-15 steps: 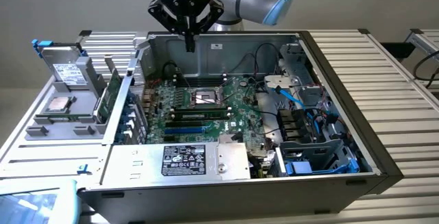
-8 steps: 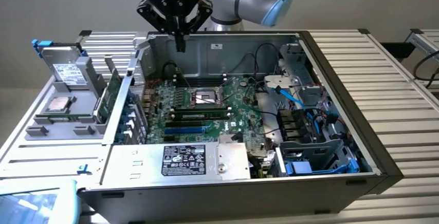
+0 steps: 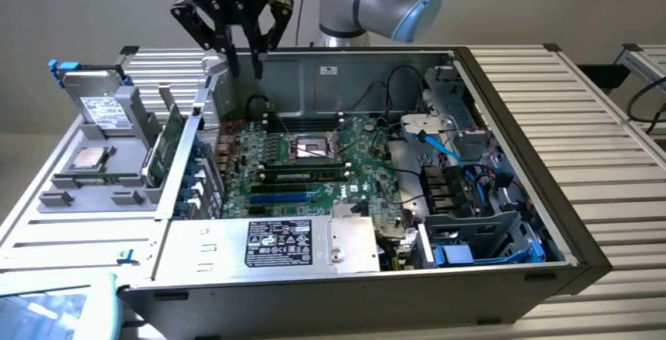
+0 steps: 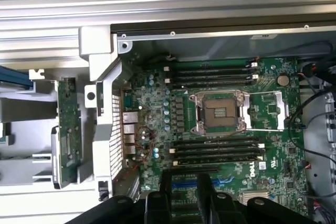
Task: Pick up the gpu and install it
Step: 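Reach for the gpu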
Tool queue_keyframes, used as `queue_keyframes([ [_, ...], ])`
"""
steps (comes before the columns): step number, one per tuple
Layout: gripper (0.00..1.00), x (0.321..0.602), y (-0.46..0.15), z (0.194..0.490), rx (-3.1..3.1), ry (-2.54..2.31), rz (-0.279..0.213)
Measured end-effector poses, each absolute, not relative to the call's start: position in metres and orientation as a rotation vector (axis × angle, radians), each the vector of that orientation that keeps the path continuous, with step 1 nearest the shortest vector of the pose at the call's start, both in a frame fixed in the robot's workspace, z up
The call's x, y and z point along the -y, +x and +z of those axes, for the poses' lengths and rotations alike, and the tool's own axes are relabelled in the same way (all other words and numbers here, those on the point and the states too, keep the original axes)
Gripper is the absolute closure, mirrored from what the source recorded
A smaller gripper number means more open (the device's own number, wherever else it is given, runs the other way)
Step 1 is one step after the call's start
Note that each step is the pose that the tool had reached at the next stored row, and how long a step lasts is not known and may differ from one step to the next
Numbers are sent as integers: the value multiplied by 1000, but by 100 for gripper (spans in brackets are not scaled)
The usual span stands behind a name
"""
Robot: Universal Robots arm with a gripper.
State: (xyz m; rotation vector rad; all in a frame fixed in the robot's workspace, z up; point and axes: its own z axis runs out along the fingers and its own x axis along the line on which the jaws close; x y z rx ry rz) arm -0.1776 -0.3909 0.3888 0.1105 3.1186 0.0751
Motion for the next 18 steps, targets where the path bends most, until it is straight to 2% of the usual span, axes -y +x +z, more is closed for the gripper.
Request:
queue_keyframes([
  [1, 62, 390, -182, 388, -3119, 110, 75],
  [7, 60, 383, -210, 384, -3119, 111, 75],
  [8, 54, 382, -214, 383, -3119, 110, 75],
  [18, 54, 370, -260, 374, -3119, 110, 75],
])
